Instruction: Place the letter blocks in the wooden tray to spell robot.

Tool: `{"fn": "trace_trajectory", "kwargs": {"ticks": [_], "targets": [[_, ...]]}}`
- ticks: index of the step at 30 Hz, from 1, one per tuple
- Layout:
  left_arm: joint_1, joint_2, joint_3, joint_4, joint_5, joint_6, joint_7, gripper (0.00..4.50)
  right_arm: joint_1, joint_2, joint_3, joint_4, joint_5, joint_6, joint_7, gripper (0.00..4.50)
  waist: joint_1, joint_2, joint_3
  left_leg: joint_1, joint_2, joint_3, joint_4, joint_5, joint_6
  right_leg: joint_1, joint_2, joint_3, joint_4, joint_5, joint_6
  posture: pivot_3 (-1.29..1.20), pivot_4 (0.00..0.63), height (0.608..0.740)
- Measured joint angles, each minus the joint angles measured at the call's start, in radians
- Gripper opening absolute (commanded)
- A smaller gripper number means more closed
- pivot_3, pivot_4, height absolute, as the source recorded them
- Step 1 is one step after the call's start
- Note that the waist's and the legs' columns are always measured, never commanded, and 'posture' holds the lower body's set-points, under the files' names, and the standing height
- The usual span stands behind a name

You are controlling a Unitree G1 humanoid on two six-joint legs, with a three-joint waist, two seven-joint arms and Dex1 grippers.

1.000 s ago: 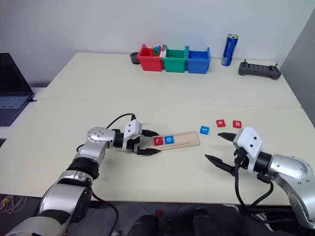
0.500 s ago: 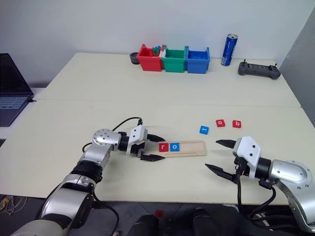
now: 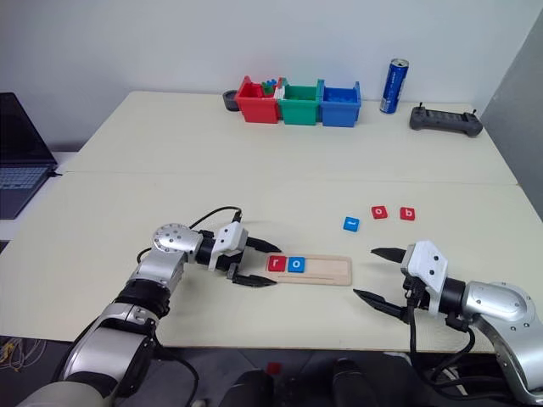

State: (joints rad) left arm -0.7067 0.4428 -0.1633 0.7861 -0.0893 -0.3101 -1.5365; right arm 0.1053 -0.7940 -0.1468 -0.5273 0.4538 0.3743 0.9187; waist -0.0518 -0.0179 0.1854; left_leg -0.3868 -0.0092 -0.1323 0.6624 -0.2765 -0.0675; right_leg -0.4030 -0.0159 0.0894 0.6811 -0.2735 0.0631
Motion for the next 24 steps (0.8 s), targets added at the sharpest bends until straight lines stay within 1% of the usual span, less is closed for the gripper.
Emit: {"fn": "trace_trajectory", "kwargs": {"ticks": [6,24], "targets": [[-0.005,0.0,0.0,0.038,-0.001,-0.034,0.0,3.39,-0.008,-0.01,-0.027,-0.002,0.012,0.003,0.006,4.5,-0.001,0.0,0.0,0.0,0.0,0.0,0.0,0.0,0.0,0.0,0.0,0.0,0.0,0.0,0.0,0.0,0.15,0.74],[-0.016,-0.008,0.0,0.071,0.003,-0.066,0.024,3.39,-0.01,-0.01,-0.027,-0.015,0.032,0.006,0.014,4.5,0.0,0.0,0.0,0.0,0.0,0.0,0.0,0.0,0.0,0.0,0.0,0.0,0.0,0.0,0.0,0.0,0.15,0.74]]}}
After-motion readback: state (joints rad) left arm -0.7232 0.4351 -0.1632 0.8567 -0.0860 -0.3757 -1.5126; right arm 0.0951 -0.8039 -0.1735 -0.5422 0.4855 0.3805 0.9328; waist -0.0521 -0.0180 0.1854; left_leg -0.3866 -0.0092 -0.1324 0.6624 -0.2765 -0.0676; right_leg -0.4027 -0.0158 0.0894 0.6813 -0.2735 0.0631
